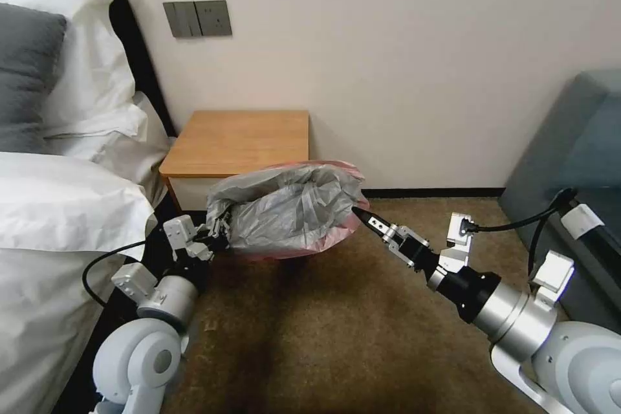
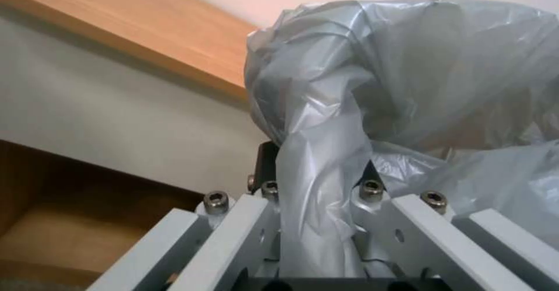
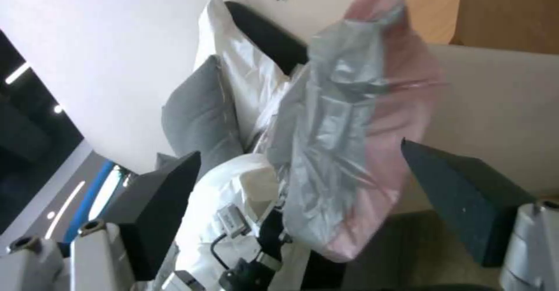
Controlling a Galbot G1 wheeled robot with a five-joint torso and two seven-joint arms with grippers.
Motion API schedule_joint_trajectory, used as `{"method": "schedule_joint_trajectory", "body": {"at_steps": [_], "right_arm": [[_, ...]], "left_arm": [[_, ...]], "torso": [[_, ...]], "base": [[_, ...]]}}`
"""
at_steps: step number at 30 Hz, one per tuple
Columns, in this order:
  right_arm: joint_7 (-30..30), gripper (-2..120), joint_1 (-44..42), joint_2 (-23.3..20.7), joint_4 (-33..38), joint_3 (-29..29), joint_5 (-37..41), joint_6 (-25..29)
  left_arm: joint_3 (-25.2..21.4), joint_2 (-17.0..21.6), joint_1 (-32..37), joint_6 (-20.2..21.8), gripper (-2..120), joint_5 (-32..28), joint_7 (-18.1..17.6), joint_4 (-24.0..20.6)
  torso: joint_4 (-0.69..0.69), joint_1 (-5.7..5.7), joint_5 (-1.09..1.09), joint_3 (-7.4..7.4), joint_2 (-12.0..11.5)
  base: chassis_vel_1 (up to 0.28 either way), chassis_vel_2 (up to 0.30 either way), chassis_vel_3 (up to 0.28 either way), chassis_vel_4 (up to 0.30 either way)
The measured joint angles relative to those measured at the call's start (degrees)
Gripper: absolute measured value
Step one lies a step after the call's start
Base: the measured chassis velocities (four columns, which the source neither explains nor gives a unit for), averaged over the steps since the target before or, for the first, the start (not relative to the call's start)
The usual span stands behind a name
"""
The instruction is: Pick up the garbage bag from the table and place it over the trash can.
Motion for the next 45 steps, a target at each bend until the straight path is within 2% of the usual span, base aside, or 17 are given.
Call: {"method": "schedule_joint_trajectory", "body": {"at_steps": [9,17,20,21,25,26,28,32,34,35,38,39,41,45], "right_arm": [[-0.2,89,-0.4,0.4,-1.2,0.2,0.0,0.0],[-2.7,88,-0.1,0.9,-2.9,0.2,-0.1,0.3],[-4.3,75,-0.1,1.1,-3.8,0.2,-0.4,0.4],[-4.3,75,-0.1,1.1,-3.8,0.2,-0.4,0.4],[-5.0,54,0.1,1.3,-4.4,0.1,-0.6,0.6],[-5.0,54,0.1,1.3,-4.4,0.1,-0.6,0.6],[-5.1,44,0.2,1.4,-4.4,0.0,-0.6,0.7],[-5.1,35,0.3,1.5,-4.3,-0.2,-0.7,0.8],[-5.1,25,0.1,1.5,-4.0,-0.2,-0.9,0.9],[-5.1,25,0.1,1.5,-4.0,-0.2,-0.9,0.9],[-5.0,12,-0.1,1.5,-3.6,-0.2,-1.1,0.9],[-5.0,12,-0.1,1.5,-3.6,-0.2,-1.1,0.9],[-4.9,2,-0.1,1.5,-3.6,-0.2,-1.3,1.0],[-4.7,0,0.2,1.6,-3.6,-0.5,-1.7,1.1]], "left_arm": [[-0.6,0.0,0.0,0.2,7,-0.4,0.0,-0.6],[-0.6,0.0,0.2,0.6,7,-1.1,0.0,-1.2],[-0.7,0.0,0.2,1.1,7,-1.4,-0.1,-1.4],[-0.7,0.0,0.2,1.1,7,-1.4,-0.1,-1.4],[-0.7,-0.2,0.2,1.6,7,-2.2,-0.2,-1.6],[-0.7,-0.2,0.2,1.6,7,-2.2,-0.2,-1.6],[-0.7,-0.2,0.2,1.7,7,-2.3,-0.3,-1.6],[-0.7,-0.2,0.1,1.7,7,-2.3,-0.3,-1.6],[-0.7,-0.2,0.0,1.8,7,-2.3,-0.3,-1.3],[-0.7,-0.2,0.0,1.8,7,-2.3,-0.3,-1.3],[-0.7,-0.3,-0.1,1.8,7,-2.3,-0.3,-1.0],[-0.7,-0.3,-0.1,1.8,7,-2.3,-0.3,-1.0],[-0.7,-0.3,-0.1,1.8,7,-2.3,-0.3,-0.8],[-0.5,-0.3,-0.2,1.7,7,-1.9,-0.2,-0.4]], "torso": [[0.00,0.00,0.00,0.00,0.0],[0.00,0.00,0.00,0.00,0.0],[0.00,0.00,0.00,0.00,0.0],[0.00,0.00,0.00,0.00,0.0],[0.00,0.00,0.00,0.00,0.0],[0.00,0.00,0.00,0.00,0.0],[0.00,0.00,0.00,0.00,0.0],[0.00,0.00,0.00,0.00,0.0],[0.00,0.00,0.00,0.00,0.0],[0.00,0.00,0.00,0.00,0.0],[0.00,0.00,0.00,0.00,0.0],[0.00,0.00,0.00,0.00,0.0],[0.00,0.00,0.00,0.00,0.0],[0.00,0.00,0.00,0.00,0.0]], "base": [[0.000,0.000,0.000,0.000],[0.000,0.000,0.000,0.000],[0.000,0.000,0.000,0.000],[0.000,0.000,0.000,0.000],[0.000,0.000,0.000,0.000],[0.000,0.000,0.000,0.000],[0.000,0.000,0.000,0.000],[0.000,0.000,0.000,0.000],[0.000,0.000,0.000,0.000],[0.000,0.000,0.000,0.000],[0.000,0.000,0.000,0.000],[0.000,0.000,0.000,0.000],[0.000,0.000,0.000,0.000],[0.000,0.000,0.000,0.000]]}}
